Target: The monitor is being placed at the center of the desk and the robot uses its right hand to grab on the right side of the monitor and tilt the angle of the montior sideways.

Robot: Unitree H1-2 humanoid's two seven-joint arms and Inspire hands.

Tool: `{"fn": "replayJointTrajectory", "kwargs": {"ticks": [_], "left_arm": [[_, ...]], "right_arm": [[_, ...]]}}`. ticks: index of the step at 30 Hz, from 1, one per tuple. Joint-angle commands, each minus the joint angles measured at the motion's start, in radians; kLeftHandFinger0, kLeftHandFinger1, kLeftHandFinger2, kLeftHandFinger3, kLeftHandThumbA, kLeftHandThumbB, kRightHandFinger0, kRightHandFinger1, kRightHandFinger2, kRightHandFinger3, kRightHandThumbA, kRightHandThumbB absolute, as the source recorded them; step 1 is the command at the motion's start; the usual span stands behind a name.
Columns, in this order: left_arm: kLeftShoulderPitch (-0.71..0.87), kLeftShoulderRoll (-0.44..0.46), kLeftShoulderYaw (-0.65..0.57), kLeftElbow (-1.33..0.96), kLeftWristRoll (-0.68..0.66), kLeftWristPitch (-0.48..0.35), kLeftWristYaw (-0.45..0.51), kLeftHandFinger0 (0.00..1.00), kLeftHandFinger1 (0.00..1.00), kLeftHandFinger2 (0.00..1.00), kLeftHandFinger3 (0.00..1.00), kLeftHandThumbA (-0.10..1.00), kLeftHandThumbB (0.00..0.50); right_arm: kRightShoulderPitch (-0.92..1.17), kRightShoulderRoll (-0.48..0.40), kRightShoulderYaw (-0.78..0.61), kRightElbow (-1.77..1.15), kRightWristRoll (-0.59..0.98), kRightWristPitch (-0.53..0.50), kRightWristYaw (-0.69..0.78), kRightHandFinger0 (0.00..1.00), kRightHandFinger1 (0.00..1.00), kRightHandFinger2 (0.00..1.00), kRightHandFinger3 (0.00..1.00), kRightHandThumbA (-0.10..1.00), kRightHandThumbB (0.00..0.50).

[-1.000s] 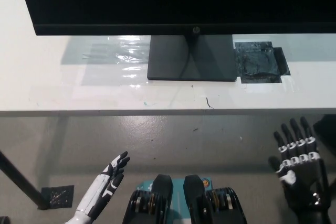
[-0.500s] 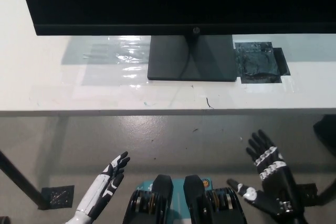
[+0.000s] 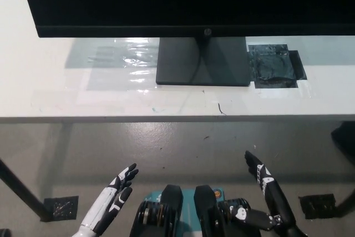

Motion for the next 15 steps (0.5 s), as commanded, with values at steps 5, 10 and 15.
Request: {"fn": "replayJointTrajectory", "kwargs": {"ticks": [5, 10, 15], "left_arm": [[0.004, 0.022, -0.008, -0.035, 0.002, -0.039, 0.004, 1.0, 1.0, 1.0, 1.0, 1.0, 0.302], [0.021, 0.024, -0.017, -0.037, 0.022, -0.039, 0.02, 1.0, 1.0, 1.0, 1.0, 1.0, 0.311], [0.026, 0.025, -0.018, -0.041, 0.019, -0.039, 0.017, 1.0, 1.0, 1.0, 1.0, 1.0, 0.294]], "right_arm": [[-0.02, -0.036, 0.085, -0.007, -0.098, -0.106, -0.183, 1.0, 1.0, 1.0, 1.0, 1.0, 0.357], [-0.006, -0.054, 0.12, -0.014, -0.094, -0.106, -0.208, 1.0, 1.0, 1.0, 1.0, 1.0, 0.355], [-0.005, -0.066, 0.147, -0.016, -0.092, -0.106, -0.226, 1.0, 1.0, 1.0, 1.0, 1.0, 0.361]]}}
